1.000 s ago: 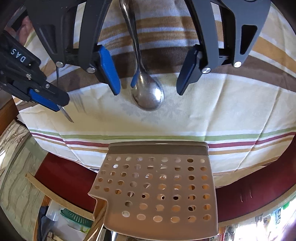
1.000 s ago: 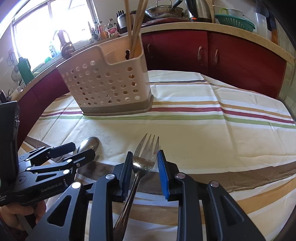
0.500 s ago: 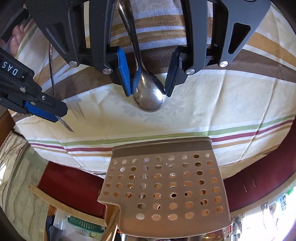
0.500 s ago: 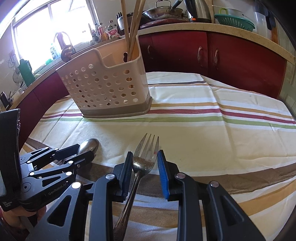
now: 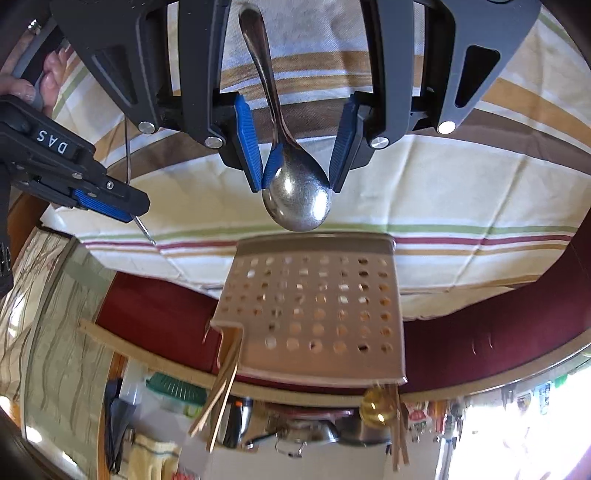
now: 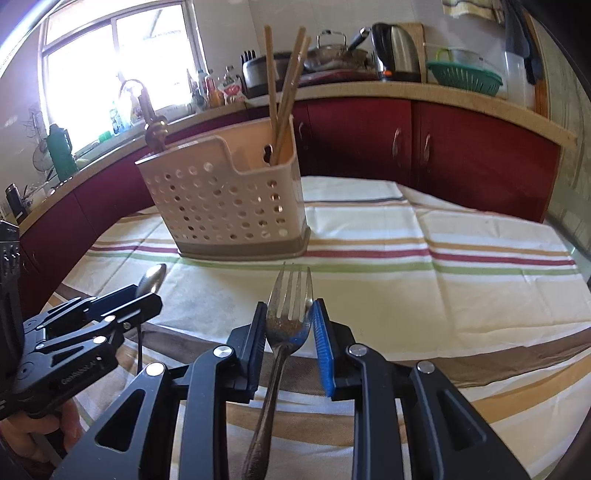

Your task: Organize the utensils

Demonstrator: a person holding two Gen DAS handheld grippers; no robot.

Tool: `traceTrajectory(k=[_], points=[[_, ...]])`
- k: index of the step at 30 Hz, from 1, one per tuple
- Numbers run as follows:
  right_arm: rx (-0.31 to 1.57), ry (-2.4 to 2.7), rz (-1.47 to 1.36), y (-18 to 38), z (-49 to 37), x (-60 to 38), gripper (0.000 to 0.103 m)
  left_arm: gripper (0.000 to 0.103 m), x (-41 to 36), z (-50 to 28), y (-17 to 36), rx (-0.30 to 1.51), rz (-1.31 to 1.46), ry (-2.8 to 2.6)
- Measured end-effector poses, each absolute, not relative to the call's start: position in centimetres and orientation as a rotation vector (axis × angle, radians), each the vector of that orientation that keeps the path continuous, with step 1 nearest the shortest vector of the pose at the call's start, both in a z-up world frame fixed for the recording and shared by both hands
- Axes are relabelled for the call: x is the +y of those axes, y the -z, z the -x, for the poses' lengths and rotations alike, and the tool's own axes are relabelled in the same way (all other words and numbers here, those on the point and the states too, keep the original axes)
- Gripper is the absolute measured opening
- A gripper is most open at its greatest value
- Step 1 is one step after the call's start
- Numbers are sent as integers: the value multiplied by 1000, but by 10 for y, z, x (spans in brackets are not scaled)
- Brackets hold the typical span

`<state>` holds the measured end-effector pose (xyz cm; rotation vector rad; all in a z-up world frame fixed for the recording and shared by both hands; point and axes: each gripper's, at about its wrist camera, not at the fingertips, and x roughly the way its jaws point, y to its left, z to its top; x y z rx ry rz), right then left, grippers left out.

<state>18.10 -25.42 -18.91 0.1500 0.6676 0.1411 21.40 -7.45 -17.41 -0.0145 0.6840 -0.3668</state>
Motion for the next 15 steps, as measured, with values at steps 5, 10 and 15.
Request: traceTrajectory(k=[5, 10, 15], points=[[620, -135, -135, 180, -171, -248, 25, 36, -67, -200, 161, 624, 25, 360], [590, -129, -129, 173, -162, -243, 24, 36, -60, -191, 150, 586, 31, 362], [576, -124, -124, 171, -157, -241, 24, 36, -55, -185, 147, 566, 36, 359]])
